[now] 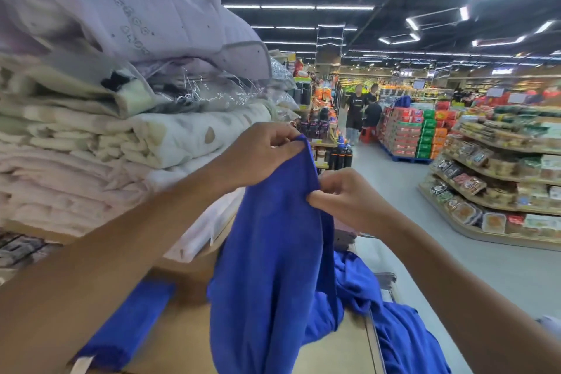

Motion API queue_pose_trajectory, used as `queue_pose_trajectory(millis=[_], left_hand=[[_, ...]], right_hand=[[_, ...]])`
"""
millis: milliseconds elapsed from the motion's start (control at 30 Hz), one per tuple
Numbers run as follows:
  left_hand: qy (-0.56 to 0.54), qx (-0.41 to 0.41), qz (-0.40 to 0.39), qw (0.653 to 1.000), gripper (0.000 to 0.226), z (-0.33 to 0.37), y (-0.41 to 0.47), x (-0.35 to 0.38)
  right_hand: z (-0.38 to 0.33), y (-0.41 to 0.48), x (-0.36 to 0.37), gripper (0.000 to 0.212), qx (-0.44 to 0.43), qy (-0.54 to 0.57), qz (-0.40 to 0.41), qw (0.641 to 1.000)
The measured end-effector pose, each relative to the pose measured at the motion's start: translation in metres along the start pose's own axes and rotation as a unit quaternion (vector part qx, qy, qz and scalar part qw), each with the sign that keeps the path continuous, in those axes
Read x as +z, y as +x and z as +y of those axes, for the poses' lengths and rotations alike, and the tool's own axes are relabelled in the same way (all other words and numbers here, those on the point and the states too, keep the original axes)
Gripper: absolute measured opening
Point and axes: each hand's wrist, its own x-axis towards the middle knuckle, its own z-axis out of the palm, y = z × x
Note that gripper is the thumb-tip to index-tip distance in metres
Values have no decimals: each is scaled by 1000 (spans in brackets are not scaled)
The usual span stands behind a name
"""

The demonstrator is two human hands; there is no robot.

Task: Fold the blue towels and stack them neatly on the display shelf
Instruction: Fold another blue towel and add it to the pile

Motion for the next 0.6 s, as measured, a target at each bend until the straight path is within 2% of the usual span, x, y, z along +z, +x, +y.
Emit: queue_pose_trajectory(millis=[100,300,433,600], left_hand=[[6,15,21,1000,14,10,17,-20],[7,34,119,992,16,18,56,-66],[4,46,164,985,17,23,72,-86],[-5,46,205,978,15,23,83,-98]], right_hand=[[-5,2,-6,56,4,-12,-28,1000],[-1,-8,-21,52,30,-30,-59,997],[8,-15,-32,48,48,-4,-46,998],[17,-22,-51,57,55,11,1,998]])
